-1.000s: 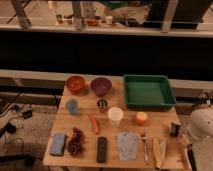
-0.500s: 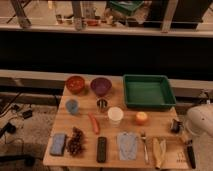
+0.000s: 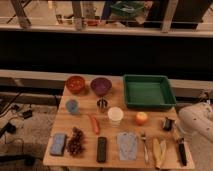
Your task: Wipe table surface with brush
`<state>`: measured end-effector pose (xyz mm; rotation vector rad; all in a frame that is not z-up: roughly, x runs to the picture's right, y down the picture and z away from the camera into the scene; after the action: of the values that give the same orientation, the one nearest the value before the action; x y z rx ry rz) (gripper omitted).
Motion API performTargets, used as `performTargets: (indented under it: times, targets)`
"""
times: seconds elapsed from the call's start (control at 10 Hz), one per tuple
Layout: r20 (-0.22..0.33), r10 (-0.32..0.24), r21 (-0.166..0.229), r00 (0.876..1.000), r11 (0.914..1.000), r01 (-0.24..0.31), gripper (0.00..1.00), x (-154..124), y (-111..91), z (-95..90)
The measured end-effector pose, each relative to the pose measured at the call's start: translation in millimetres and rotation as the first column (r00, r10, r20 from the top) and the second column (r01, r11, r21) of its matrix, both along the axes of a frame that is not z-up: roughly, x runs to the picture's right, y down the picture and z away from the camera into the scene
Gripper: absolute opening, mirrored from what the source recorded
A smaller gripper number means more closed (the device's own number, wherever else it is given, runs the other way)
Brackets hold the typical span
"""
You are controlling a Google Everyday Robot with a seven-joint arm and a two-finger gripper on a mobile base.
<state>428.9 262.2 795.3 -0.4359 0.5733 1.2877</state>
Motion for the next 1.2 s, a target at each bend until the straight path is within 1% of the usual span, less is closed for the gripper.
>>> performTargets:
  times: [0.1,0.3,0.5,0.7,1.0,1.2]
  targets:
    - [0.008,-0.001,0.005,1.000,1.0000,0.000,0.00,-3,0,-4.6]
    - [0.016,-0.010,0.009,1.000,0.9999,0.010,0.00,-1,1,-16.4]
    - [0.017,-0.018,0.008,1.000,0.9998,0.018,0.00,4,2,-23.2]
    - [-0.006,-0.033,-0.022,0.999,0.9992,0.032,0.00,17,12,-32.3]
    - [-0.037,-0.049,-0.059,0.998,0.9971,0.047,0.00,32,22,-28.8]
    - [-0.087,-0.032,-0.061,0.996,0.9978,0.027,0.00,52,25,-25.1]
